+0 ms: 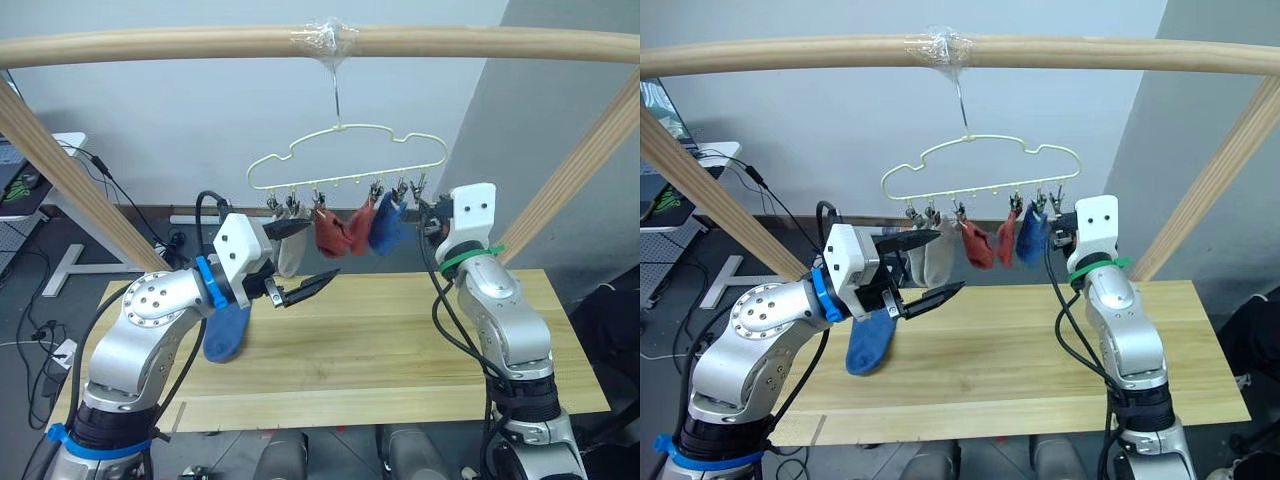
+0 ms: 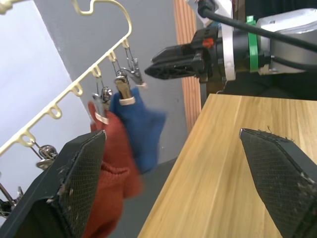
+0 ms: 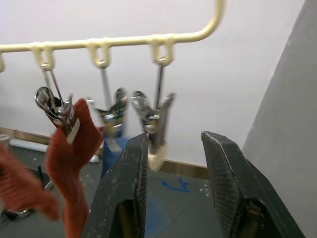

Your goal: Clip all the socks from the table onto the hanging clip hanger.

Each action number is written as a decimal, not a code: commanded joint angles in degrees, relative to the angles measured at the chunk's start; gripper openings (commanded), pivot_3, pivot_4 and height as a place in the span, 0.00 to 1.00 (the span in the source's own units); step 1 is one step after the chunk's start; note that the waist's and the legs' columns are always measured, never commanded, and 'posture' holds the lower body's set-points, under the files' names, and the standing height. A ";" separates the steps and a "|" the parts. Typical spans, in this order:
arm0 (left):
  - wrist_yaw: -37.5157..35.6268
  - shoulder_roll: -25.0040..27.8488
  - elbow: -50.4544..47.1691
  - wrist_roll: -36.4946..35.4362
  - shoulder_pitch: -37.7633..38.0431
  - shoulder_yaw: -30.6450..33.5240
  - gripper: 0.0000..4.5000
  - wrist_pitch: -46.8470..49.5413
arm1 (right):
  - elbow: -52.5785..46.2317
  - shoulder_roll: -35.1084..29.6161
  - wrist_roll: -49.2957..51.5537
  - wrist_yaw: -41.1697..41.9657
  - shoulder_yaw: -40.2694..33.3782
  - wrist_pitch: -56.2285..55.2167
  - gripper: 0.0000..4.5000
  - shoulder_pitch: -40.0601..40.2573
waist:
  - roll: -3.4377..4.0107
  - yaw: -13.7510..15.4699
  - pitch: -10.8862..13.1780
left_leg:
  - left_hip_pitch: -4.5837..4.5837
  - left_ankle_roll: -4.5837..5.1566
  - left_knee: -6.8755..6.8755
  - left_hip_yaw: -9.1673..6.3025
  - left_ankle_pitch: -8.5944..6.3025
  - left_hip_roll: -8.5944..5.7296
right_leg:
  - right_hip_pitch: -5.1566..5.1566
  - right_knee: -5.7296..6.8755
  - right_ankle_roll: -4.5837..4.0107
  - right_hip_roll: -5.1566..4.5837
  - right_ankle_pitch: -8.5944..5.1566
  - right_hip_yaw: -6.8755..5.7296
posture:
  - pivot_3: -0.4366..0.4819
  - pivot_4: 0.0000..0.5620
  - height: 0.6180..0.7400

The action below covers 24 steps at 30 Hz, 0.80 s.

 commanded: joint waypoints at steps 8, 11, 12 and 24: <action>0.94 -0.19 -1.66 -1.03 -1.76 0.63 1.00 -0.26 | 0.49 1.79 -2.60 -0.43 0.05 -1.23 0.39 -3.03 | 0.00 0.00 0.00 | 0.02 0.00 -0.01 -0.01 0.00 0.00 | 0.00 0.04 0.01 0.00 0.00 -0.01 | 0.58 0.36 1.00; 1.11 -0.13 -2.02 -1.46 -2.20 0.65 1.00 0.03 | 2.01 2.25 -3.32 -0.81 0.03 -1.34 0.39 -4.22 | 0.02 -0.06 0.02 | 0.02 0.00 -0.01 -0.01 0.00 0.00 | -0.01 0.04 0.00 0.01 0.00 0.00 | 0.58 0.36 1.00; 1.21 -0.10 -2.02 -1.57 -2.46 0.63 1.00 0.09 | 2.53 2.38 -3.58 -1.01 -0.05 -1.29 0.39 -4.57 | 0.02 -0.04 0.02 | 0.02 0.00 -0.01 -0.01 0.00 0.00 | -0.01 0.04 0.00 0.01 0.00 0.00 | 0.58 0.36 1.00; 2.78 -0.48 -2.56 -1.94 -3.61 0.50 1.00 1.11 | 8.31 4.45 -5.90 -1.90 -0.08 -2.68 0.39 -8.62 | 0.02 -0.02 0.02 | 0.01 0.00 -0.01 -0.01 0.00 0.00 | -0.01 0.04 -0.01 0.00 0.00 -0.01 | 0.59 0.37 1.00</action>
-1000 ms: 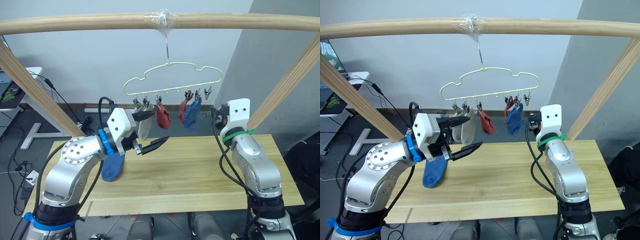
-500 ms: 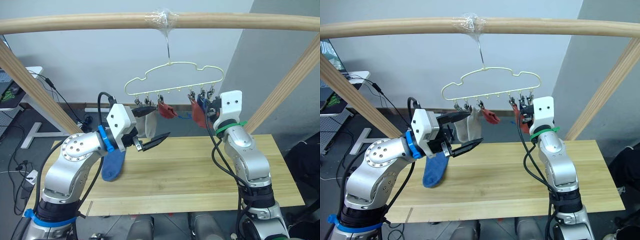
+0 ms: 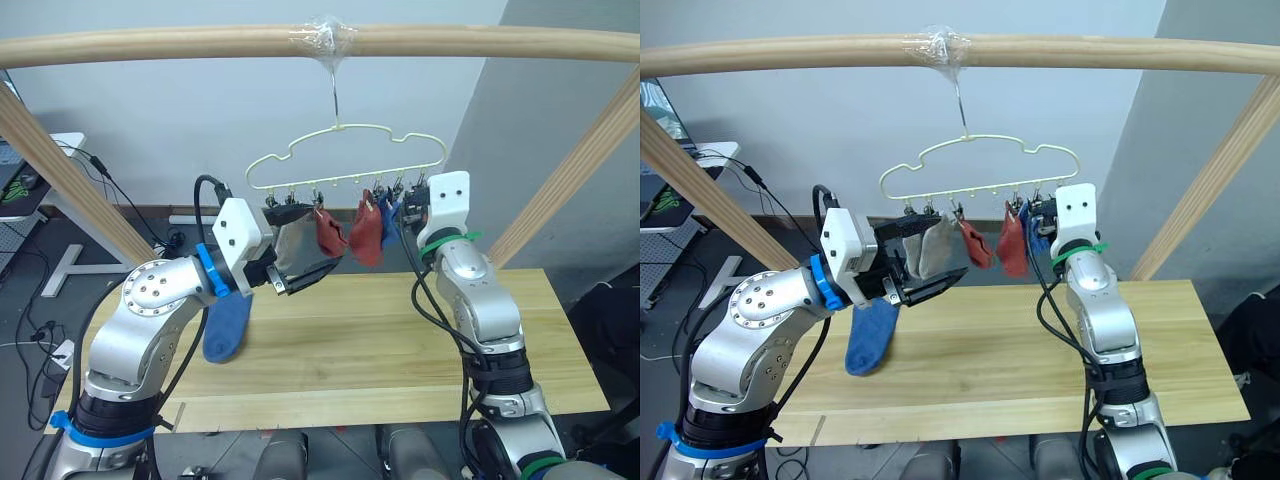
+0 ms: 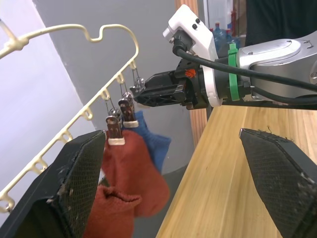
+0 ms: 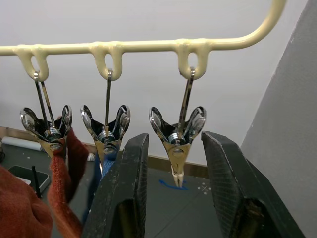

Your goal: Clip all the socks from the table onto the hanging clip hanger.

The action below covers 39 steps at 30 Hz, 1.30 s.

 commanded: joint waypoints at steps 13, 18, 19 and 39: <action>4.01 -2.13 -2.98 -3.75 -4.42 1.80 1.00 2.35 | 0.93 1.53 -1.27 0.07 -0.71 -3.52 0.39 -3.09 | -0.02 -0.04 0.03 | 0.00 0.00 0.01 0.00 0.00 0.00 | 0.01 0.01 0.00 0.00 0.00 0.00 | 0.60 0.37 1.00; 6.30 -3.24 -2.26 -4.75 -5.47 2.83 1.00 3.57 | 2.07 1.83 -1.34 -0.20 -1.04 -4.16 0.39 -4.01 | -0.03 0.00 0.05 | 0.00 0.00 0.00 -0.01 0.00 0.00 | -0.01 0.01 0.00 0.00 0.00 -0.01 | 0.60 0.38 1.00; 6.37 -3.13 -2.21 -4.93 -5.58 2.90 1.00 3.87 | 2.11 1.88 -1.38 -0.22 -1.04 -4.18 0.39 -4.06 | -0.05 0.01 0.07 | 0.00 0.00 0.00 -0.01 0.00 0.00 | 0.00 0.01 0.00 0.00 0.00 -0.01 | 0.60 0.38 1.00; 7.59 -3.57 -4.05 -5.58 -4.54 1.93 1.00 4.89 | 2.37 1.21 -1.15 0.68 -1.71 -4.68 0.00 -3.75 | -0.05 0.02 0.11 | 0.00 0.00 0.00 0.00 0.00 0.00 | -0.01 0.01 0.00 0.00 0.00 0.00 | 0.60 0.38 1.00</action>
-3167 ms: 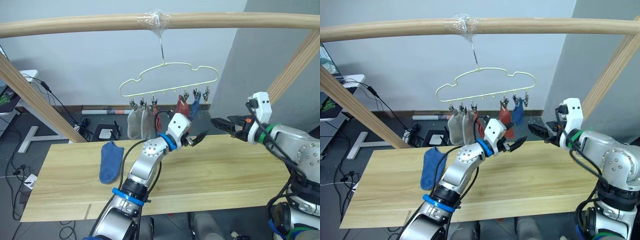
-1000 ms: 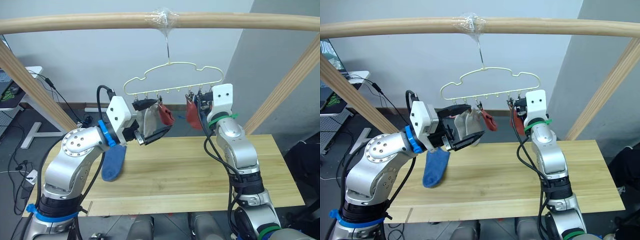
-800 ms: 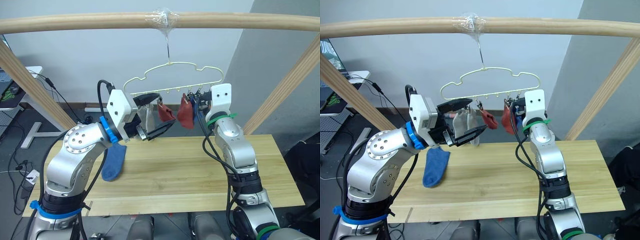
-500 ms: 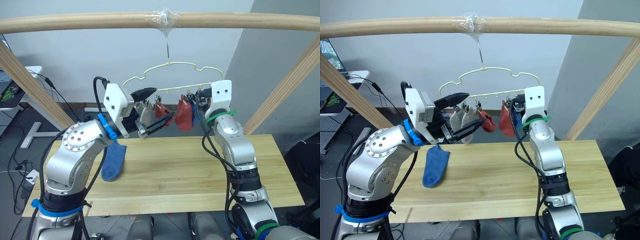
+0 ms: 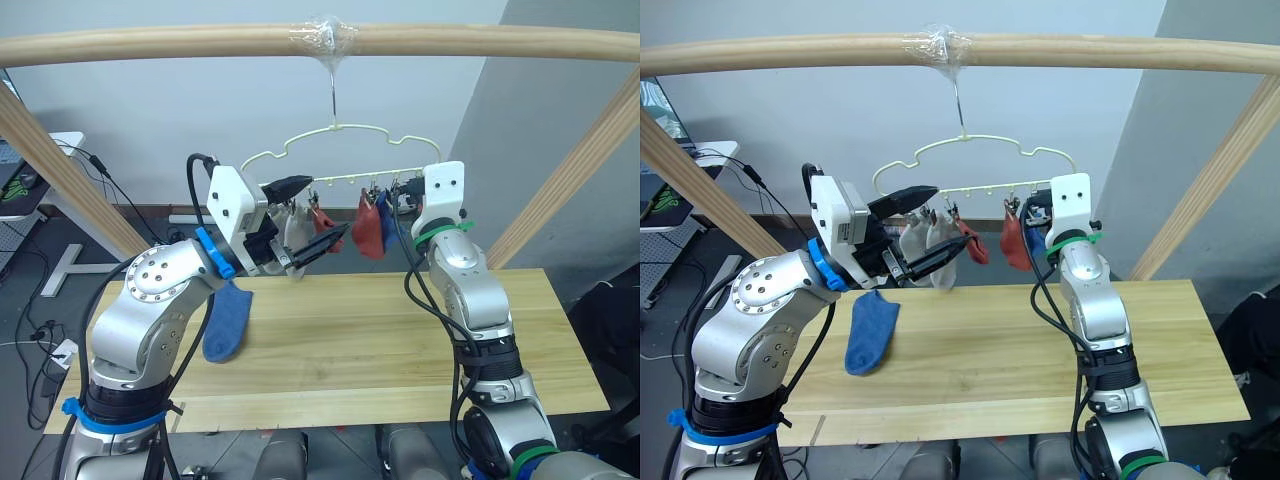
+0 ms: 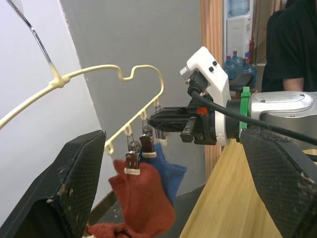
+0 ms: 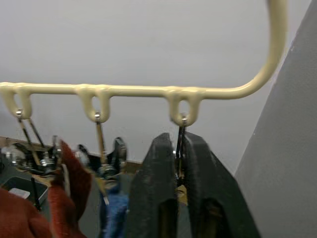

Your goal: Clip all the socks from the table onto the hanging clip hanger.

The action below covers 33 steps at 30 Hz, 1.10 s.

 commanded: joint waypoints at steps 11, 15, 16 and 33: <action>10.56 -1.08 3.44 8.82 13.49 0.70 1.00 1.04 | -7.45 -5.92 4.84 9.37 -1.40 8.55 0.00 -0.72 | 0.01 -0.14 0.03 | 0.03 0.01 -0.03 0.01 0.00 0.00 | 0.00 0.00 0.00 0.00 0.00 0.03 | 0.58 0.37 1.00; 17.45 -2.25 14.38 15.84 21.06 4.65 1.00 -3.59 | -9.89 -8.96 6.62 12.21 -2.07 12.66 0.00 -0.85 | 0.02 -0.04 0.04 | 0.09 0.01 -0.06 0.01 0.00 0.01 | -0.01 0.02 -0.02 0.00 -0.01 0.04 | 0.58 0.37 1.00; 18.26 -2.58 15.56 16.41 21.49 5.16 1.00 -4.11 | -10.25 -9.25 6.80 12.37 -2.18 13.17 0.00 -0.84 | 0.00 0.00 0.05 | 0.06 0.01 -0.06 -0.01 0.00 0.01 | -0.02 0.01 -0.02 0.00 -0.02 0.01 | 0.58 0.37 1.00; 26.42 -11.89 48.16 21.39 10.93 7.94 1.00 -11.39 | -12.63 -9.39 8.78 11.89 -2.82 18.83 0.00 0.20 | -0.09 0.32 0.06 | 0.00 -0.02 -0.04 -0.07 0.01 -0.03 | 0.01 -0.01 -0.01 -0.06 0.00 -0.10 | 0.58 0.38 1.00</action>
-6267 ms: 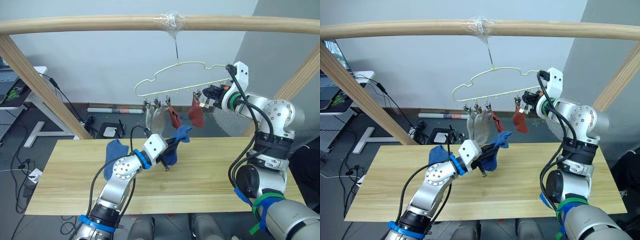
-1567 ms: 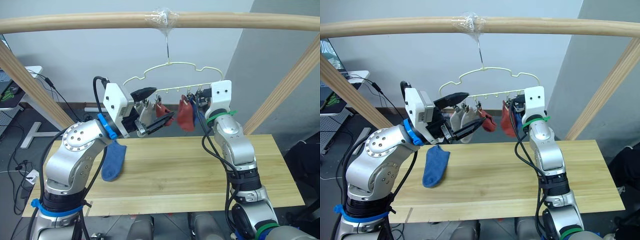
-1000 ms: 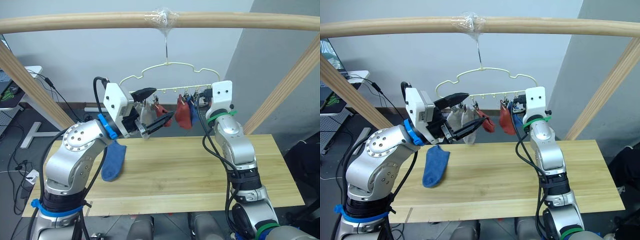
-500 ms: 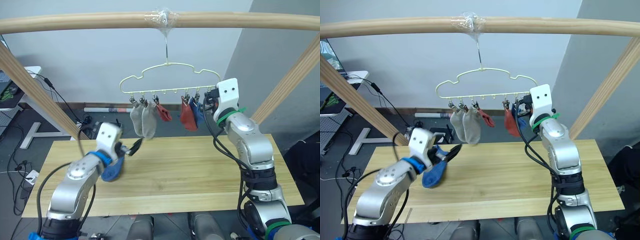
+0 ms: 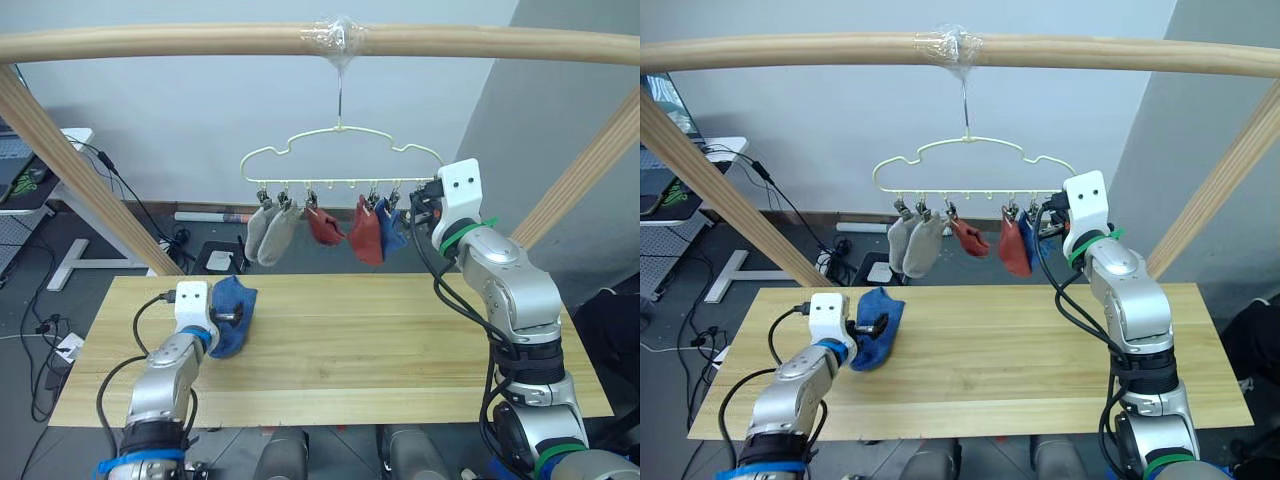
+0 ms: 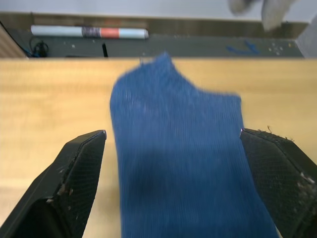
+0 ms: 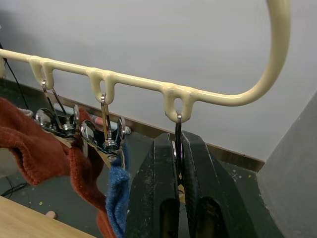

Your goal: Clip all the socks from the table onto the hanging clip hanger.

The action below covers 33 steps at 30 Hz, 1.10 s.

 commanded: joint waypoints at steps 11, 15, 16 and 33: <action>-0.22 -3.12 10.68 0.73 -4.95 -0.22 1.00 -3.11 | -2.51 -0.48 0.12 -1.34 -1.19 1.05 0.00 0.13 | 0.00 -0.24 0.00 | 0.00 0.00 -0.01 -0.01 0.00 0.00 | 0.00 0.01 0.00 -0.01 0.00 -0.02 | 0.55 0.38 1.00; -0.22 -1.70 12.80 2.67 -4.41 -1.42 0.82 -1.74 | -2.33 -1.24 0.29 -1.22 -1.81 1.35 0.00 -0.10 | 0.00 -0.22 0.00 | 0.04 0.00 0.00 -0.01 0.00 -0.01 | 0.03 0.03 0.01 -0.01 0.00 -0.02 | 0.54 0.39 1.00; -0.34 -1.55 12.83 2.63 -4.12 -1.32 0.75 -1.51 | -2.18 -1.48 0.28 -1.11 -1.85 1.28 0.00 -0.08 | 0.00 -0.24 0.00 | 0.06 0.00 0.00 -0.01 0.00 -0.01 | 0.03 0.04 0.01 -0.01 0.00 -0.01 | 0.54 0.39 1.00; -11.22 -3.84 -5.34 -0.67 0.76 -5.57 0.00 -6.39 | 3.07 -5.04 4.44 2.79 -5.75 4.79 0.00 -4.04 | 0.01 -0.02 0.06 | 0.00 0.00 0.00 -0.02 0.00 -0.01 | 0.04 -0.03 0.02 -0.02 -0.01 -0.02 | 0.55 0.42 1.00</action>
